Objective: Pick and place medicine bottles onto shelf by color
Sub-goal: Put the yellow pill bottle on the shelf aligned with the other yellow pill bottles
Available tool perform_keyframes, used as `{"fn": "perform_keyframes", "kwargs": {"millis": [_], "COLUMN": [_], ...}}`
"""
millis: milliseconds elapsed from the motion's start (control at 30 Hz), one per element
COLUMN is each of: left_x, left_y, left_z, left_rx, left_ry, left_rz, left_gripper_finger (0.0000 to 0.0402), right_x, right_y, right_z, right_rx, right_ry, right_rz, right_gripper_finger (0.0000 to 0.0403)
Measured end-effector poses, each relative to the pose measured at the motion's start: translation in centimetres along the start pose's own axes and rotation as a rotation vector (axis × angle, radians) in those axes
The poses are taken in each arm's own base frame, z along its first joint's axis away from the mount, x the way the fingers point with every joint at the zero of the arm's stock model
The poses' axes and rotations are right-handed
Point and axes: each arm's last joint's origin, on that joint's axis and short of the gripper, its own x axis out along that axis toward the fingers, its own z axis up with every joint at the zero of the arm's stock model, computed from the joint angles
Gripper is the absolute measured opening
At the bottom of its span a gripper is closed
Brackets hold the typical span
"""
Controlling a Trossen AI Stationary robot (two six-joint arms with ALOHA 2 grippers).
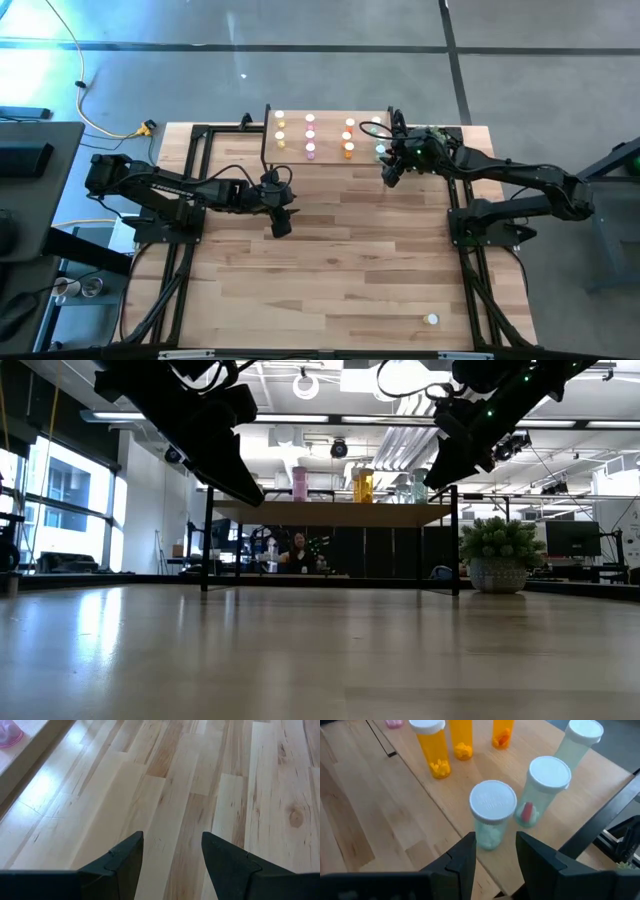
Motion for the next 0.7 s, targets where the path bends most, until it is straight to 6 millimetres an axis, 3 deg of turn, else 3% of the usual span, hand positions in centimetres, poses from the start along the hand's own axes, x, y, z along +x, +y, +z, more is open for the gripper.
{"fn": "perform_keyframes", "kwargs": {"millis": [433, 700], "left_x": [0.0, 0.0], "left_y": [0.0, 0.0], "left_z": [0.0, 0.0], "left_rx": [0.0, 0.0], "left_ry": [0.0, 0.0], "left_rz": [0.0, 0.0], "left_gripper_finger": [0.0193, 0.0193], "right_x": [-0.1, -1.6], "right_y": [0.3, 0.6], "right_z": [-0.2, -0.1], "right_rx": [0.023, 0.015], "right_ry": [0.031, -0.016], "right_rz": [0.09, 0.109], "right_gripper_finger": [0.0131, 0.0131]}}
